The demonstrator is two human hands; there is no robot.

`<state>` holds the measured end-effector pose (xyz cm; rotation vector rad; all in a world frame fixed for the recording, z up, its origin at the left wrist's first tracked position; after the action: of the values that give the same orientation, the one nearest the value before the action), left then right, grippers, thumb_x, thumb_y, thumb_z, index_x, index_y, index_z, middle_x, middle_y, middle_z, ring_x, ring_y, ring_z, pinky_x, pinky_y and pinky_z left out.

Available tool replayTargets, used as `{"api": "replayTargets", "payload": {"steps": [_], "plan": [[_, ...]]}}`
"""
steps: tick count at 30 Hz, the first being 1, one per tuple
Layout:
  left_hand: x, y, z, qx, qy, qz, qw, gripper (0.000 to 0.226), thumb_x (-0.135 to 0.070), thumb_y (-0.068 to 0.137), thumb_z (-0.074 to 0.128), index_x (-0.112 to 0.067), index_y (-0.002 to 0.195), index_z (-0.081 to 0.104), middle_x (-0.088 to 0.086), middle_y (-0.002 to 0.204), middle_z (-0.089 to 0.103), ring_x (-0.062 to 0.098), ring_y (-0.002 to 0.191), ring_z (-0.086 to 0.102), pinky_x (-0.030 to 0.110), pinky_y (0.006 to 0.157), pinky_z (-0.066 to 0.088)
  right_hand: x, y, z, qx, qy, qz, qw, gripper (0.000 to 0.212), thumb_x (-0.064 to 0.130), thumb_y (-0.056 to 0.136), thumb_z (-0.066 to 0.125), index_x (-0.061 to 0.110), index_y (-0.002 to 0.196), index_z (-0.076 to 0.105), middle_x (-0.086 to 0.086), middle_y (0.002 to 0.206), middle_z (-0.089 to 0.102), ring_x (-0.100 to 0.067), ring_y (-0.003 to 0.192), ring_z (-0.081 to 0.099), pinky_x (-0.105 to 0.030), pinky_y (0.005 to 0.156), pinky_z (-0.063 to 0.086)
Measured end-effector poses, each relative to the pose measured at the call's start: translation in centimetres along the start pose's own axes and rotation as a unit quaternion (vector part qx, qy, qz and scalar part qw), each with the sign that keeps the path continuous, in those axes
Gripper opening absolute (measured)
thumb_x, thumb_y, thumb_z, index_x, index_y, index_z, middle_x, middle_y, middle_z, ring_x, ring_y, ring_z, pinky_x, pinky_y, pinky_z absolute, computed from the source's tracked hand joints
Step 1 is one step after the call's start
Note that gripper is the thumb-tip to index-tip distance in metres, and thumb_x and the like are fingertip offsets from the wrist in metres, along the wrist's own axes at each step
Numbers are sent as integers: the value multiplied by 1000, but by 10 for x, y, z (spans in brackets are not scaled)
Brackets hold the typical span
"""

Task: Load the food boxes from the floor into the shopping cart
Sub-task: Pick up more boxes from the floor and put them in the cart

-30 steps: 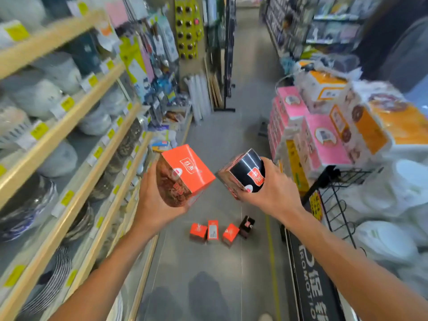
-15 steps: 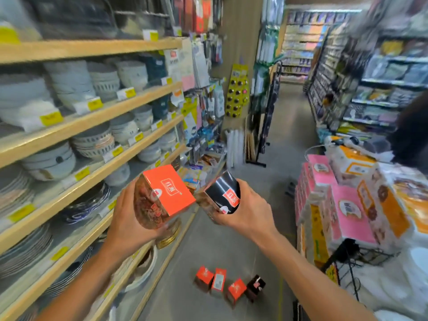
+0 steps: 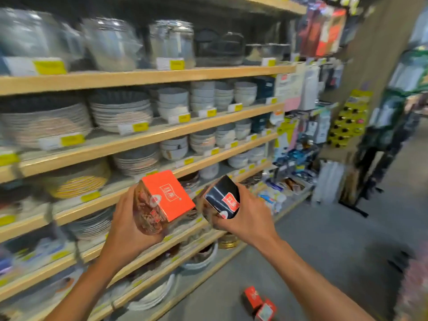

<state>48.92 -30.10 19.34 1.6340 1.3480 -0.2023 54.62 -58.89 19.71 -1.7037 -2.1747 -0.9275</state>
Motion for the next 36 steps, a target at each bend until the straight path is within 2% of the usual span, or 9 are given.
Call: {"api": "replayTargets", "payload": {"steps": [6, 9, 11, 13, 17, 23, 28, 32, 36], "plan": [[38, -64, -126, -80, 62, -47, 994, 113, -54, 47, 86, -64, 139, 20, -32, 135, 36, 11, 129, 43, 38, 106, 41, 126, -9, 65, 68, 63, -93, 991, 81, 74, 64, 68, 36, 131, 45, 12, 116, 65, -18, 102, 65, -32, 71, 47], [71, -115, -198, -118, 95, -119, 981, 118, -60, 43, 81, -61, 142, 18, -7, 154, 33, 19, 140, 37, 31, 109, 35, 201, -28, 100, 90, 90, -143, 981, 74, 86, 56, 53, 41, 114, 44, 15, 102, 60, -15, 93, 62, -30, 68, 39], [82, -147, -248, -140, 103, -129, 976, 115, -57, 45, 86, -56, 142, 23, 0, 150, 38, 23, 137, 41, 38, 111, 39, 250, -45, 128, 114, 100, -170, 974, 76, 88, 55, 49, 40, 114, 44, 15, 104, 62, -16, 94, 62, -31, 70, 39], [91, -180, -299, -172, 107, -127, 971, 112, -51, 50, 93, -43, 145, 33, -5, 138, 44, 25, 130, 49, 51, 105, 46, 298, -64, 158, 139, 108, -199, 964, 78, 84, 60, 57, 39, 122, 46, 15, 113, 65, -17, 100, 63, -31, 71, 41], [103, -255, -386, -224, 147, -164, 949, 115, -42, 53, 97, -34, 148, 33, -9, 137, 44, 22, 129, 51, 52, 103, 47, 386, -111, 215, 193, 105, -248, 943, 75, 68, 66, 76, 40, 127, 44, 13, 118, 66, -20, 104, 65, -33, 71, 46], [108, -366, -481, -292, 194, -213, 912, 110, -37, 54, 97, -36, 145, 34, -12, 131, 46, 11, 126, 50, 39, 104, 47, 499, -185, 292, 266, 120, -315, 903, 85, 69, 60, 75, 47, 134, 39, 15, 124, 66, -20, 107, 66, -39, 80, 54], [120, -447, -535, -347, 230, -287, 863, 111, -33, 52, 95, -31, 146, 36, -10, 134, 47, 10, 131, 46, 40, 106, 43, 579, -237, 354, 324, 117, -371, 862, 86, 66, 62, 79, 40, 135, 41, 10, 123, 66, -19, 106, 65, -34, 76, 50], [135, -492, -566, -385, 239, -331, 828, 108, -37, 54, 96, -34, 145, 36, -9, 134, 49, 18, 129, 50, 48, 105, 44, 646, -269, 400, 356, 140, -420, 823, 86, 58, 63, 86, 33, 135, 45, 7, 119, 67, -18, 101, 64, -29, 71, 40], [157, -527, -604, -413, 255, -375, 790, 119, -29, 54, 97, -27, 152, 31, -6, 143, 46, 20, 136, 46, 51, 110, 40, 713, -298, 451, 392, 164, -453, 783, 85, 62, 63, 83, 38, 134, 43, 10, 116, 67, -16, 98, 65, -29, 71, 44]]}}
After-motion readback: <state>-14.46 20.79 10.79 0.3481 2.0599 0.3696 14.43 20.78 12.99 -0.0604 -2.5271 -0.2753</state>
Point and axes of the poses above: each hand's wrist, its own y-axis towards the middle knuckle, its own z-axis out of the palm, x = y × z, the point moved 10 cm from there along y, towards the middle knuckle
